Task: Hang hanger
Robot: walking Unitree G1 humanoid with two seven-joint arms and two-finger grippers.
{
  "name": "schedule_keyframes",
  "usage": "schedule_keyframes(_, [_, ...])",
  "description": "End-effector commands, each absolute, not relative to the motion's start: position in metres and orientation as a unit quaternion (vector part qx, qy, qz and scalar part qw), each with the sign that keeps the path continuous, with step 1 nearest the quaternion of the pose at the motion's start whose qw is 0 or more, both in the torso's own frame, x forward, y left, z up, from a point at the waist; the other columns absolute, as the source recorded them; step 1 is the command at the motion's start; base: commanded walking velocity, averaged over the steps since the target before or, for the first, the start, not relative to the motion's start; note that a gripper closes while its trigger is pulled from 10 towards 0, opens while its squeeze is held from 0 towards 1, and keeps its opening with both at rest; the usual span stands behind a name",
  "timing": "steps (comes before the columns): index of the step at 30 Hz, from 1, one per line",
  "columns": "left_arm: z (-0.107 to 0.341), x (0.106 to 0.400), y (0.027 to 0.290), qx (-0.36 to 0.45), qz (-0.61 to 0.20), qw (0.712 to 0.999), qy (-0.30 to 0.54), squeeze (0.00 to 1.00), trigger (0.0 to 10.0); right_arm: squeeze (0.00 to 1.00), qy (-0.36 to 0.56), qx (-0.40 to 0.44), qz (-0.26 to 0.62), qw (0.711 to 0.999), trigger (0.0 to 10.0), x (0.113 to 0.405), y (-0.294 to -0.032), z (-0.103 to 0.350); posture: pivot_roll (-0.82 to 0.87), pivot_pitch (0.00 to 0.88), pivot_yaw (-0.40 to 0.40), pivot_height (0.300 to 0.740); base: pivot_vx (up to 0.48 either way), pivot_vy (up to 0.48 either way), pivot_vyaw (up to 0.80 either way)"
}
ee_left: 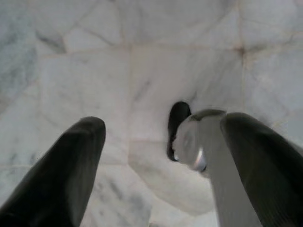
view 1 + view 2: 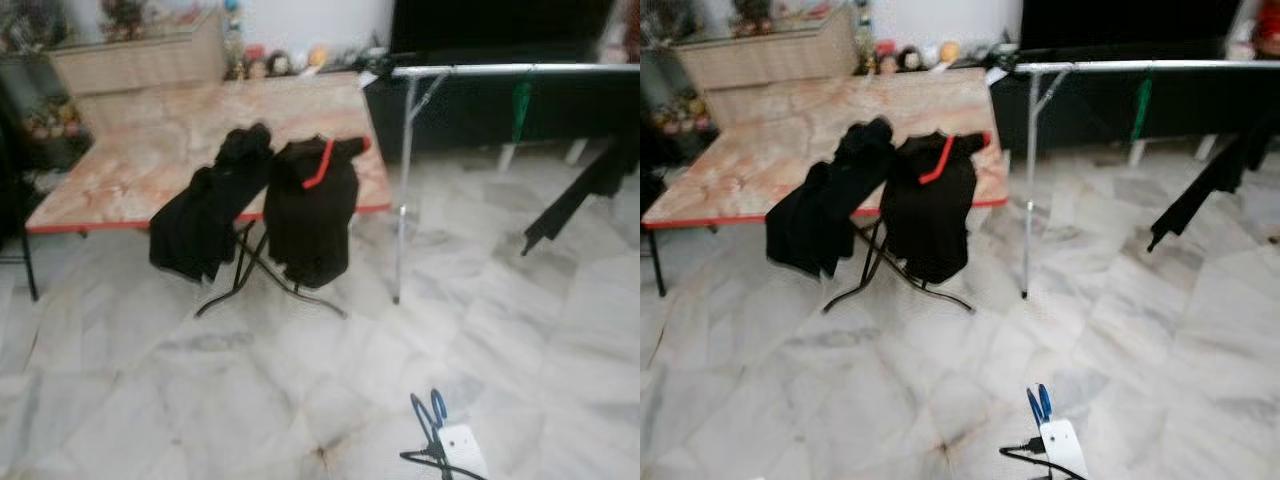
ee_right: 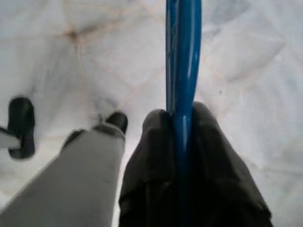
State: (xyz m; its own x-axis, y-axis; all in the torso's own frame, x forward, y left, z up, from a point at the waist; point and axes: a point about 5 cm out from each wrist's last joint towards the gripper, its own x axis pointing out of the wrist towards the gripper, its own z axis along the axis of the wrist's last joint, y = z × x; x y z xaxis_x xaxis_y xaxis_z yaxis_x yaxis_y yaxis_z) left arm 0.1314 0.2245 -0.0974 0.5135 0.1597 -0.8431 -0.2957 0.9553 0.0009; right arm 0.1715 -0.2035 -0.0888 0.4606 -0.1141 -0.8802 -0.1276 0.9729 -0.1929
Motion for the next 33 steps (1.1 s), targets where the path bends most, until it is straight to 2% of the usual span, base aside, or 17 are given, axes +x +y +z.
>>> schedule_keyframes(1, [-0.0983, 0.1263, 0.2288, -0.067, 0.136, 0.863, 0.481, 0.0, 10.0, 0.0, 0.508, -0.114, 0.007, 0.854, 10.0, 0.1785, -0.1991, -0.0863, -0.05, 0.0, 0.028, 0.732, 0.0, 0.0, 0.0])
schedule_keyframes(9, [-0.094, 0.1331, 0.2351, -0.05, 0.135, 0.873, 0.466, 0.0, 10.0, 0.0, 0.503, -0.125, 0.014, 0.855, 10.0, 0.1799, -0.1992, -0.0856, -0.04, 0.0, 0.026, 0.732, 0.0, 0.0, 0.0])
schedule_keyframes(33, [-0.094, 0.1331, 0.2351, -0.05, 0.135, 0.873, 0.466, 0.0, 10.0, 0.0, 0.503, -0.125, 0.014, 0.855, 10.0, 0.1799, -0.1992, -0.0856, -0.04, 0.0, 0.026, 0.732, 0.0, 0.0, 0.0])
